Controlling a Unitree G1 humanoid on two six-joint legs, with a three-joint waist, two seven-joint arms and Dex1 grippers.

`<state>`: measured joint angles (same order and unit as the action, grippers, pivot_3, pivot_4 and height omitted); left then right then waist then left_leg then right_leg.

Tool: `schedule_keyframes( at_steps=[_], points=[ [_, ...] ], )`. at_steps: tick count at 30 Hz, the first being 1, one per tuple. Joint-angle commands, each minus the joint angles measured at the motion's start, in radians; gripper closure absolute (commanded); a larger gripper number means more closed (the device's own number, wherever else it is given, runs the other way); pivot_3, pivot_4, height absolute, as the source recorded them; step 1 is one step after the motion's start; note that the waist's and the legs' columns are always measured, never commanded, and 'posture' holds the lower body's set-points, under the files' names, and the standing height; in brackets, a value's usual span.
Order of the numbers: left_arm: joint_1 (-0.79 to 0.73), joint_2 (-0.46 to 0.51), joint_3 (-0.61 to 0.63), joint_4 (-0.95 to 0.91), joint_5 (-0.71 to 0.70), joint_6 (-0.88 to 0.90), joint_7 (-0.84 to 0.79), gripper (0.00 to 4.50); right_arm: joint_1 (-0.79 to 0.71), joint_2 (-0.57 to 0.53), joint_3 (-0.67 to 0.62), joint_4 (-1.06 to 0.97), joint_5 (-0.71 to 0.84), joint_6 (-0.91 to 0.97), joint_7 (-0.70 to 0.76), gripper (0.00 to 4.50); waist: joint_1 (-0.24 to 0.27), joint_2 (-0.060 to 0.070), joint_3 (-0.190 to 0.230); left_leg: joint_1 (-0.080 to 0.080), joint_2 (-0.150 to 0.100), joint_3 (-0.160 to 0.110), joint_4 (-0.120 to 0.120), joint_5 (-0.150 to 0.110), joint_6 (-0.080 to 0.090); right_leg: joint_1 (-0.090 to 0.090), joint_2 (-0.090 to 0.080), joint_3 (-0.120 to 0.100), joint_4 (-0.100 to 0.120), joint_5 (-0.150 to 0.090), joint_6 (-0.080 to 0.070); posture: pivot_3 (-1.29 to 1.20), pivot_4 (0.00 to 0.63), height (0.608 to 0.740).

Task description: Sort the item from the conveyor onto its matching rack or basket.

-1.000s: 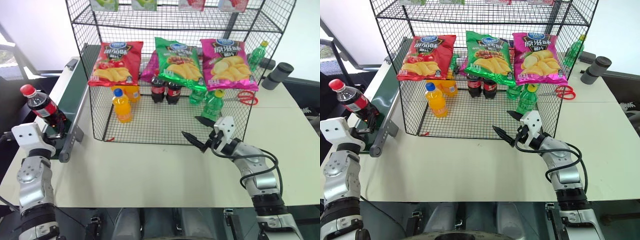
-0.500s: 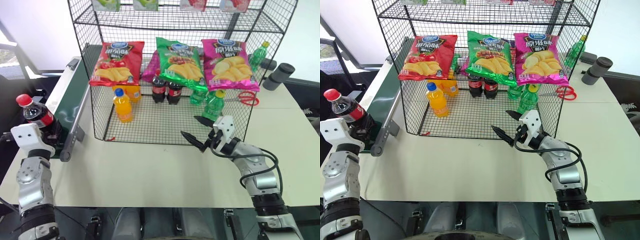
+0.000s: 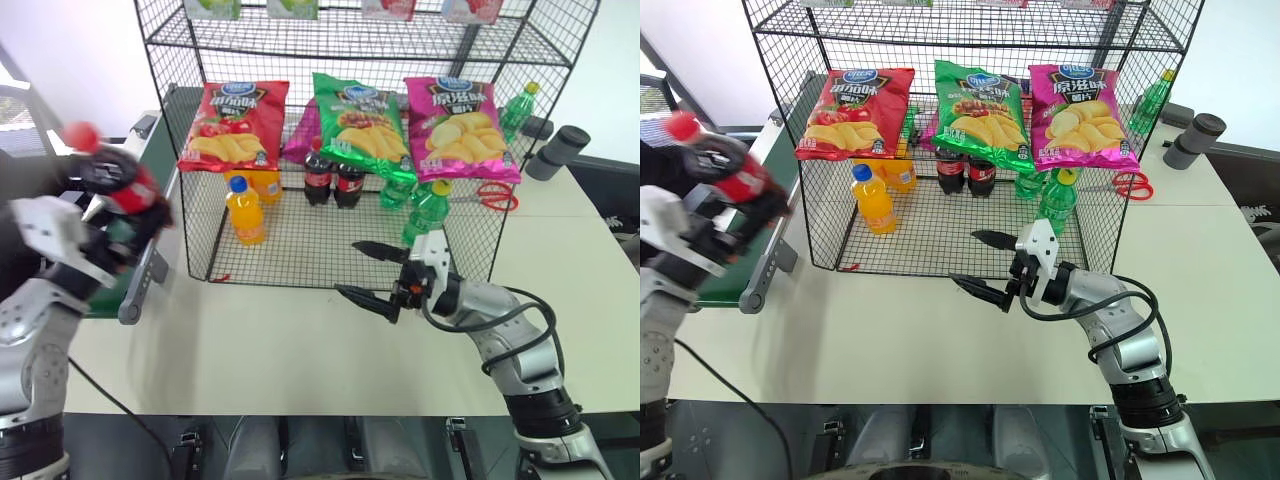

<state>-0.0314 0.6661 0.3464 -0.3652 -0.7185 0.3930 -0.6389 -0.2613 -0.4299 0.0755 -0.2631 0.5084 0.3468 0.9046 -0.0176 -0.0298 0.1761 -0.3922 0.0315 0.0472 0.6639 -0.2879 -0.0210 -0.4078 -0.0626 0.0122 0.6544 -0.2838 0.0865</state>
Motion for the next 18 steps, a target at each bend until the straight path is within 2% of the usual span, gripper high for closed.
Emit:
schedule_keyframes(
  at_steps=[1, 5, 10, 18],
  points=[
    [-0.02, 0.033, -0.1, -0.091, -0.039, 0.08, -0.074, 1.71, -0.035, 0.016, 0.001, -0.088, 0.073, 0.073, -0.023, 0.0, 0.0, 0.0, 0.0, 0.0, 0.0, 0.0, 0.0, 0.0, 0.0, 0.0, 0.0, 0.0, 0.0, 0.0, 0.0, 0.0, 0.15, 0.74],
    [-0.076, 0.0, -0.246, -0.095, 0.008, 0.092, -0.125, 1.71, -0.041, 0.011, 0.001, -0.129, 0.162, 0.183, -0.022, 0.0, -0.002, 0.001, 0.001, 0.0, 0.0, 0.0, -0.002, 0.0, 0.0, -0.001, 0.001, 0.0, 0.0, 0.0, 0.0, 0.0, 0.15, 0.74],
    [-0.176, -0.059, -0.393, -0.029, 0.098, 0.049, -0.192, 1.71, -0.045, 0.026, 0.03, -0.145, 0.136, 0.196, -0.056, 0.0, 0.005, 0.001, 0.001, 0.0, -0.001, 0.0, -0.001, 0.0, 0.0, -0.001, 0.001, 0.0, 0.0, 0.0, 0.0, 0.0, 0.15, 0.74],
    [-0.263, -0.11, -0.498, 0.03, 0.183, 0.007, -0.287, 1.71, -0.033, 0.055, 0.055, -0.145, 0.139, 0.202, -0.087, 0.0, 0.002, 0.001, 0.001, -0.001, 0.0, 0.001, 0.0, 0.0, 0.001, -0.001, 0.005, 0.0, 0.0, 0.0, 0.001, 0.0, 0.15, 0.74]
  ],
)
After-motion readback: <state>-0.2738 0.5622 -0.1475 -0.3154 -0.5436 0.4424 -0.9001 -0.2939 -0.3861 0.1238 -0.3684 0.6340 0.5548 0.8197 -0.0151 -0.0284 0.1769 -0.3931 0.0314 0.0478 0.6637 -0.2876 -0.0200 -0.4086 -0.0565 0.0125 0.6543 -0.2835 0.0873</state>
